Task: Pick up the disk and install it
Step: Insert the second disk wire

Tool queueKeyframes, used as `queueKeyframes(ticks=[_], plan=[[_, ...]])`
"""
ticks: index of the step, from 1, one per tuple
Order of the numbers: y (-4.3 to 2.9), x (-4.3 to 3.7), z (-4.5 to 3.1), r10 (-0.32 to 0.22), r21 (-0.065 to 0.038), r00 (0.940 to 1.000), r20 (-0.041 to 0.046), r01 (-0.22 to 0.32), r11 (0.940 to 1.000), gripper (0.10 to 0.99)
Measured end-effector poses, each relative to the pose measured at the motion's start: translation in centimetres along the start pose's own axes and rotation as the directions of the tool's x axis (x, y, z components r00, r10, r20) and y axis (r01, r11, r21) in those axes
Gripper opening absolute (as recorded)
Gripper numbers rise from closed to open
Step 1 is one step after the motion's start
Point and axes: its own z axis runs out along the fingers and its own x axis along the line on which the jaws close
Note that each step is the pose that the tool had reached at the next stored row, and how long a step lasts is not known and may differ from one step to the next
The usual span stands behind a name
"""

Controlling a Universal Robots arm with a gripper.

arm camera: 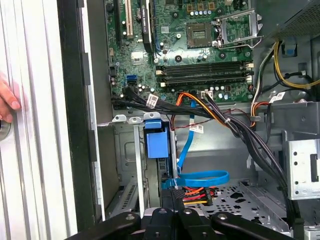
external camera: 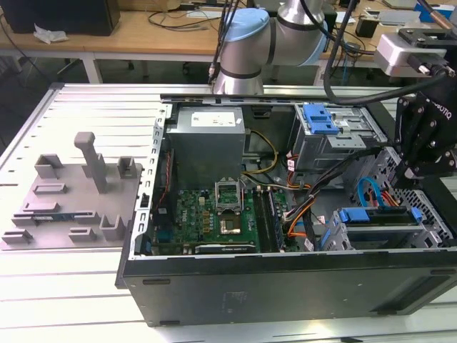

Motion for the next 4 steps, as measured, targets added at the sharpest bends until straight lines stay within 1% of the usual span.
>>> queueKeyframes(ticks=[4], plan=[[0.0,0.0,0.0,0.0,0.0,1.0,-0.0005,0.0,1.0,0.106]])
